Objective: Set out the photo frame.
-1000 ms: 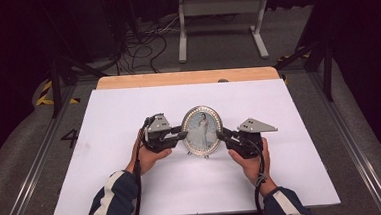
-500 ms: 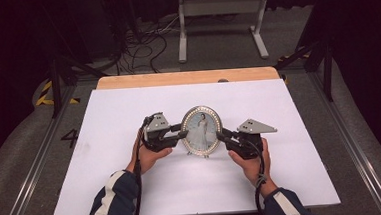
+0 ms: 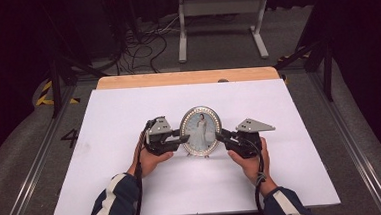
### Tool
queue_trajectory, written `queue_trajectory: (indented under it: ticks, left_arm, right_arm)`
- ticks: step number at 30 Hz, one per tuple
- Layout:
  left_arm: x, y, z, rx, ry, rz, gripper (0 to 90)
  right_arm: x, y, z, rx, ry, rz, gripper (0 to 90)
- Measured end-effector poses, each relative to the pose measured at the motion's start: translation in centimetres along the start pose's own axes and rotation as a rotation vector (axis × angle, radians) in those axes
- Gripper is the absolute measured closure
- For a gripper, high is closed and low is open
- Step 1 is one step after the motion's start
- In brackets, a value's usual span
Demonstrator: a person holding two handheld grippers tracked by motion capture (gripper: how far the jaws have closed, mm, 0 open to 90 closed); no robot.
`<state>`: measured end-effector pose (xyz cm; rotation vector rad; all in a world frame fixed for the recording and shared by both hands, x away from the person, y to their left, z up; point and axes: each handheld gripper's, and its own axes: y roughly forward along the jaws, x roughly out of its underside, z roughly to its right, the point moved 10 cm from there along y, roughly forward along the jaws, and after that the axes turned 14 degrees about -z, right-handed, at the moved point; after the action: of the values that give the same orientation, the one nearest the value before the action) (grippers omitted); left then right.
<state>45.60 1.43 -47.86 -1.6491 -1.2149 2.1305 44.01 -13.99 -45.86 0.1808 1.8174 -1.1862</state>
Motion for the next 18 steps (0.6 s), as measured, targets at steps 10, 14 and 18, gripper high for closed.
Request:
queue_trajectory:
  ticks: [10, 14, 18]
  left_arm:
    - [0.45, -0.25, 0.2, -0.01, -0.014, 0.003, 68.1]
    - [0.54, -0.24, 0.21, -0.019, -0.015, 0.009, 67.9]
    - [0.65, -0.4, 0.43, -0.024, -0.007, 0.017, 67.9]
  right_arm:
    - [-0.3, 0.3, -0.08, 0.006, -0.025, -0.011, 74.7]
    - [-0.31, 0.32, -0.11, 0.007, -0.028, -0.012, 74.4]
    - [-0.31, 0.47, -0.16, 0.015, -0.041, -0.023, 73.0]
